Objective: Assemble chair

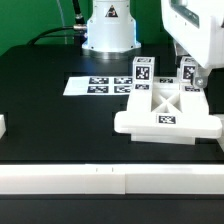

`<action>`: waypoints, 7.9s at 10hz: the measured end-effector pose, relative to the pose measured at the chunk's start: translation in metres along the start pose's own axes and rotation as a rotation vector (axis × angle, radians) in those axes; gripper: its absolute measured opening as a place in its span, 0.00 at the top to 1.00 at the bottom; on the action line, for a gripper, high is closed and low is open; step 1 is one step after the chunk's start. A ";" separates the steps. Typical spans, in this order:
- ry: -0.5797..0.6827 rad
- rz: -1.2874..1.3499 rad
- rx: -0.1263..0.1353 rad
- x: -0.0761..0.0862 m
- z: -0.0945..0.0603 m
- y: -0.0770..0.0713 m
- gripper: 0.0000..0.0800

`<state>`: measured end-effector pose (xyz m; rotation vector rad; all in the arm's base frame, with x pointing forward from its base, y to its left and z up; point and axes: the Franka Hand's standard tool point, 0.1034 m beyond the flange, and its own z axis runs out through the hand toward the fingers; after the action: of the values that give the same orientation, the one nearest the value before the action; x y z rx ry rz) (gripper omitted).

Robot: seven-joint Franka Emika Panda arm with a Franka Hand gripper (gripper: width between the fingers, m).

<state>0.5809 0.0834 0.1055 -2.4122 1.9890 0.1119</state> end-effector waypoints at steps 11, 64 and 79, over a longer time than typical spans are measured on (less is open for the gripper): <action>0.013 -0.858 -0.047 -0.008 0.001 0.003 0.19; -0.003 -0.942 -0.048 -0.010 0.000 0.002 0.19; 0.015 -0.462 -0.045 -0.012 0.001 0.001 0.66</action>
Offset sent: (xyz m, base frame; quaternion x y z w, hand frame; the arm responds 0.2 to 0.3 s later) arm 0.0029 0.0094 0.0033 -0.0233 0.0218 -0.2418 0.9698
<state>0.5773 0.0948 0.1055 -2.8288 1.3938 0.1312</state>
